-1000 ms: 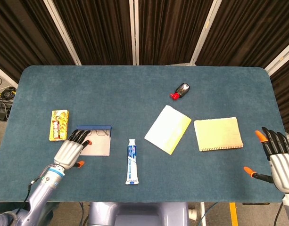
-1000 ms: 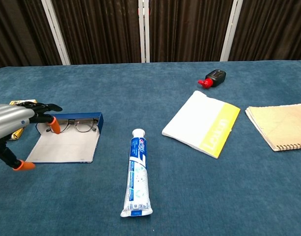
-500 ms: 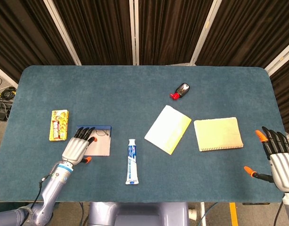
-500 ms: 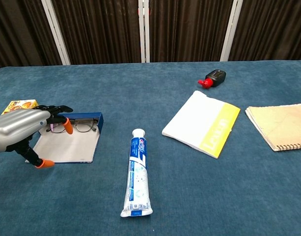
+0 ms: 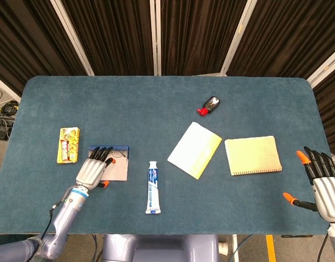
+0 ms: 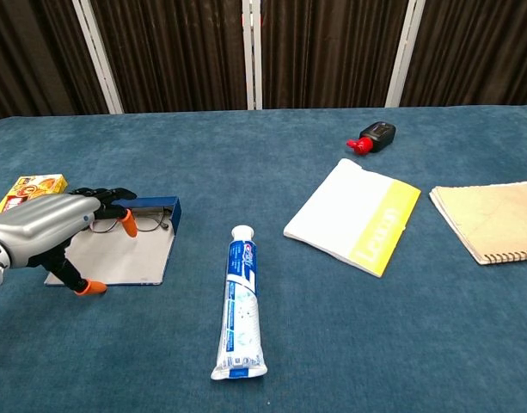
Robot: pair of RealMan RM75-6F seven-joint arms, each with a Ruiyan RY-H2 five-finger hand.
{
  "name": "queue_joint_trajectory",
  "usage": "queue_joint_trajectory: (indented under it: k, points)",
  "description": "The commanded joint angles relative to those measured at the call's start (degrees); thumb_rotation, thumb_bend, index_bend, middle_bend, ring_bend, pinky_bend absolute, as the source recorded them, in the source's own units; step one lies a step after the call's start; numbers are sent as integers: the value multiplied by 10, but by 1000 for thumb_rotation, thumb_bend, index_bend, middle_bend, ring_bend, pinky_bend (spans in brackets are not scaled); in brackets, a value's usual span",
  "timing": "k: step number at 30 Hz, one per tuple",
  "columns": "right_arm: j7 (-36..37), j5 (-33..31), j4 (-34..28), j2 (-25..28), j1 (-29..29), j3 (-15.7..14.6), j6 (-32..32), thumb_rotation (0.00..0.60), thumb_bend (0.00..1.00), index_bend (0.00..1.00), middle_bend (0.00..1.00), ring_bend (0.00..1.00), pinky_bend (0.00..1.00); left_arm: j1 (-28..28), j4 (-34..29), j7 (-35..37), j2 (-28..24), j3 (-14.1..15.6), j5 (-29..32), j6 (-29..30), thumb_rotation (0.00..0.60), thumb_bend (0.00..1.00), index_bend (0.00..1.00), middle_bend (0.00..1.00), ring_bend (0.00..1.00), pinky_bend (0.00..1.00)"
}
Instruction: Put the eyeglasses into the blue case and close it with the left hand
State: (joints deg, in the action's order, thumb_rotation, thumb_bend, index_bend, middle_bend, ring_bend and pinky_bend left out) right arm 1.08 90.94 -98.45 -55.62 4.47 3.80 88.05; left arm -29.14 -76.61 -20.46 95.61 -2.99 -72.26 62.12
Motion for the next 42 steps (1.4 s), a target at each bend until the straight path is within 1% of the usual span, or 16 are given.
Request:
queue_joint_trajectory:
  k: [1, 19, 21, 29, 31, 39, 42]
  points:
    - [0, 0, 0, 0, 0, 0, 0, 600, 0, 0, 0, 0, 0, 0, 5, 0, 3, -1, 1, -2, 600, 192, 295, 0, 0, 0]
    - [-1, -2, 1, 0, 1, 0, -3, 600, 0, 0, 0, 0, 0, 1, 27, 9, 15, -2, 3, -12, 600, 194, 289, 0, 0, 0]
    - [-1, -2, 1, 0, 1, -1, -4, 600, 0, 0, 0, 0, 0, 2, 28, 9, 16, -1, 2, -12, 600, 214, 289, 0, 0, 0]
    - [-1, -2, 0, 0, 2, -1, -5, 600, 0, 0, 0, 0, 0, 2, 29, 12, 16, -2, 0, -14, 600, 403, 293, 0, 0, 0]
    - [-1, -2, 0, 0, 2, -1, -5, 600, 0, 0, 0, 0, 0, 2, 27, 11, 15, -3, 0, -14, 600, 429, 294, 0, 0, 0]
    - [0, -2, 0, 0, 2, -1, -7, 600, 0, 0, 0, 0, 0, 2, 7, -3, 6, -5, 6, -14, 600, 439, 296, 0, 0, 0]
    - [0, -4, 0, 0, 2, -1, -7, 600, 0, 0, 0, 0, 0, 1, -1, -10, 2, -11, 16, -16, 600, 440, 296, 0, 0, 0]
